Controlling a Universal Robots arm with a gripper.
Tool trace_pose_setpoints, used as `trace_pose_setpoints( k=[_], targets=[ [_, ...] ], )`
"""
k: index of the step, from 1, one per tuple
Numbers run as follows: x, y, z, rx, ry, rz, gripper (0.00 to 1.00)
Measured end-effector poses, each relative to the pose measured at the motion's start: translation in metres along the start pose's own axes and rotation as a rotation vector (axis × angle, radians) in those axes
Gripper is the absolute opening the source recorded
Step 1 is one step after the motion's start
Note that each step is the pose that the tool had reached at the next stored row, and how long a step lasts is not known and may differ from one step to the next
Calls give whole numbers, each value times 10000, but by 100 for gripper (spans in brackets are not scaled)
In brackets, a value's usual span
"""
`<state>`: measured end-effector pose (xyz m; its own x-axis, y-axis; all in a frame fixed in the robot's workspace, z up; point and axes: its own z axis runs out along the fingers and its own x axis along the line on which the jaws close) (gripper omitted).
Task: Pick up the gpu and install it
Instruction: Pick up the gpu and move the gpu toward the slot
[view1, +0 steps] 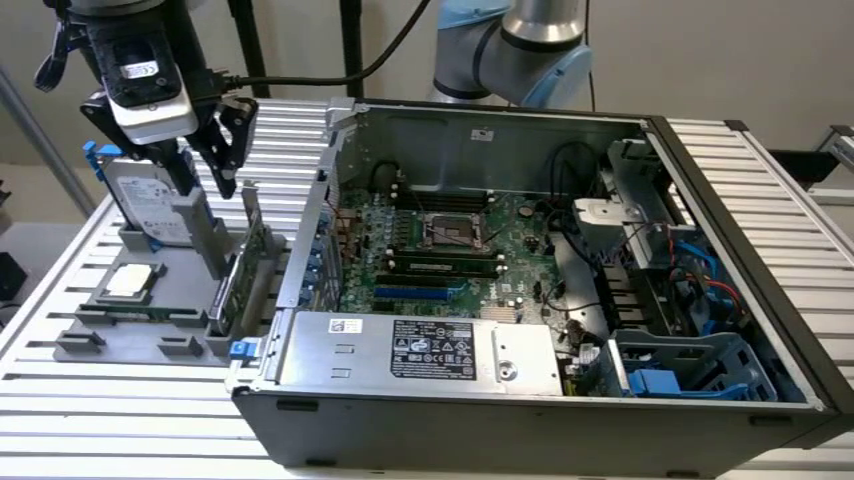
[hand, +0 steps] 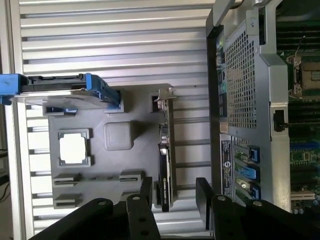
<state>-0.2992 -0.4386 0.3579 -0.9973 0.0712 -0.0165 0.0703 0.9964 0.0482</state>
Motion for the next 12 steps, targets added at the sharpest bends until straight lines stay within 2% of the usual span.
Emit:
trace_pose_setpoints(
  k=[12],
  targets=[
    [59, -15, 217, 0, 1, -1, 100]
  ],
)
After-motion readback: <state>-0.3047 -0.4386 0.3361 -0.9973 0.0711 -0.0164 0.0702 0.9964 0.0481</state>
